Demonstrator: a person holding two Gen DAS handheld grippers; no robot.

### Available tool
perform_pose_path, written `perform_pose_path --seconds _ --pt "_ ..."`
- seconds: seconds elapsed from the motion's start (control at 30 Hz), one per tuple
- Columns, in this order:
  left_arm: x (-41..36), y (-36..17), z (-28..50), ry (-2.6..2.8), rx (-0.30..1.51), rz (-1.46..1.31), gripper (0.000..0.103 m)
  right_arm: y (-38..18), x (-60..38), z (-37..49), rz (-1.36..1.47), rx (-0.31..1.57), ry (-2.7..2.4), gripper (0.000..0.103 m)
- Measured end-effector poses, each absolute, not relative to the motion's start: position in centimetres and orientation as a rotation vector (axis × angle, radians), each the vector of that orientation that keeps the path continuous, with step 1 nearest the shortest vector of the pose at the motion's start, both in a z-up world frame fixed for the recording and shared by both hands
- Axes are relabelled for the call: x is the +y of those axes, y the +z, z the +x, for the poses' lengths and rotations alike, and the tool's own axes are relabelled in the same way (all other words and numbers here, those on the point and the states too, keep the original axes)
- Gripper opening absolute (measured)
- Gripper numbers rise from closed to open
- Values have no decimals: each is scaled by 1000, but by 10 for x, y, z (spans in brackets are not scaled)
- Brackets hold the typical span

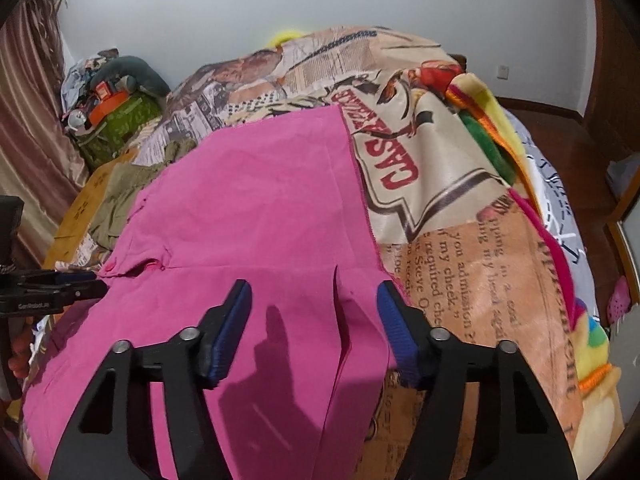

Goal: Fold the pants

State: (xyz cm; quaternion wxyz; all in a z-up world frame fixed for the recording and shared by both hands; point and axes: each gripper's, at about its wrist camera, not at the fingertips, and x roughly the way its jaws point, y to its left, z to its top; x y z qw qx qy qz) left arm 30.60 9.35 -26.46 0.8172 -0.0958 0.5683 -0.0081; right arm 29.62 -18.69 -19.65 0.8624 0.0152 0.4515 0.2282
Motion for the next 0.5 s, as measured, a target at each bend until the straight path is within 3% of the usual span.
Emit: perform_pose_path --seconds 0.07,0.17,0.27,0.5 --pt "96 -268 306 -20 1218 -233 43 -204 -183 300 19 970 472 34" --pt "99 -269 306 -22 1221 -254 38 -214 -185 303 57 1002 451 16" --pt "97 -267 305 -17 1220 -234 34 -217 -183 300 68 1000 460 8" --pt "103 -269 303 -2 1218 -238 29 -220 -184 303 52 1006 444 5"
